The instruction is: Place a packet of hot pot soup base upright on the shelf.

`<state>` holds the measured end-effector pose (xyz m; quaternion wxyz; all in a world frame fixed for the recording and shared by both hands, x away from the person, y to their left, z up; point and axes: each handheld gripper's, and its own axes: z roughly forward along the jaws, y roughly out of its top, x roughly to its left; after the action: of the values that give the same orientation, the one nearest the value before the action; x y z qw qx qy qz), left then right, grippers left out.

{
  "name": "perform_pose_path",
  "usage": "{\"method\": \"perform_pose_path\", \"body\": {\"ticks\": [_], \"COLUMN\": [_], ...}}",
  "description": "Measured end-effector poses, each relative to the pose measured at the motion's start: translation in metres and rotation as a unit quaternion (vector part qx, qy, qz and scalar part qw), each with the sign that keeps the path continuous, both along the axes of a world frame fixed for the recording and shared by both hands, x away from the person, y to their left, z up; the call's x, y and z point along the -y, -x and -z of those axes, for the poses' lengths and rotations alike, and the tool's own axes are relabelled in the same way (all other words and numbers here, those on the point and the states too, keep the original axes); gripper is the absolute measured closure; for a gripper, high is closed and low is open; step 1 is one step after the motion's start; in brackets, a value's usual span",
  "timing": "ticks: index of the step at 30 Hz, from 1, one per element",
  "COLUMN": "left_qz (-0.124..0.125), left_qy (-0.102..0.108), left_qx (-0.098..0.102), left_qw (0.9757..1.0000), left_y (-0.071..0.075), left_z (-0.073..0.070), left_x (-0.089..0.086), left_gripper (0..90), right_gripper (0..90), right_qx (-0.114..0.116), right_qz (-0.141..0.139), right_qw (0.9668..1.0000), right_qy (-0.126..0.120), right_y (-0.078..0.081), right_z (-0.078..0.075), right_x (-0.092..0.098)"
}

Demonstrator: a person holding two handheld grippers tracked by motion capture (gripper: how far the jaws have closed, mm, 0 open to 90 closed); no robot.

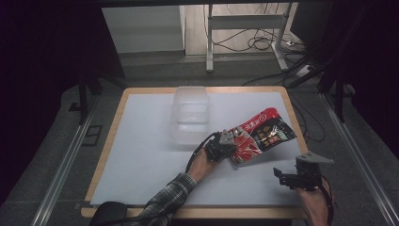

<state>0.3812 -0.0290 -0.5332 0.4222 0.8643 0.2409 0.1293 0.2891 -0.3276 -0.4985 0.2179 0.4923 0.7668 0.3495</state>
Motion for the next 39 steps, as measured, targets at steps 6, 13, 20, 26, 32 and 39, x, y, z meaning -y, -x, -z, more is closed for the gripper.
{"method": "perform_pose_path", "body": {"ticks": [6,13,20,26,32,39], "left_qz": [0.000,-0.001,0.005,0.003,0.005,0.004], "left_qy": [-0.004,-0.003,-0.016,-0.010,-0.015,-0.016], "left_qx": [0.000,-0.005,0.000,0.003,0.006,0.010], "left_qw": [1.0000,1.0000,0.9999,0.9999,0.9999,0.9998], "left_y": [0.001,0.002,0.002,0.003,0.003,0.004], "left_z": [0.002,0.003,0.003,0.004,0.003,0.004], "left_x": [-0.002,-0.003,-0.004,-0.004,-0.004,-0.004], "left_gripper": [90.0,90.0,90.0,90.0,90.0,90.0], "right_gripper": [1.6,0.7,1.1,1.5,1.5,1.6], "right_qx": [0.003,0.021,0.027,0.034,0.039,0.026], "right_qz": [-0.011,-0.030,-0.051,-0.053,-0.035,-0.036], "right_qw": [0.9999,0.9992,0.9959,0.9957,0.9940,0.9944], "right_qy": [-0.001,-0.018,-0.069,-0.069,-0.096,-0.096], "right_y": [0.000,-0.001,-0.008,-0.023,-0.047,-0.071], "right_z": [-0.002,-0.010,-0.019,-0.034,-0.046,-0.057], "right_x": [-0.004,-0.011,-0.017,-0.033,-0.041,-0.059]}}
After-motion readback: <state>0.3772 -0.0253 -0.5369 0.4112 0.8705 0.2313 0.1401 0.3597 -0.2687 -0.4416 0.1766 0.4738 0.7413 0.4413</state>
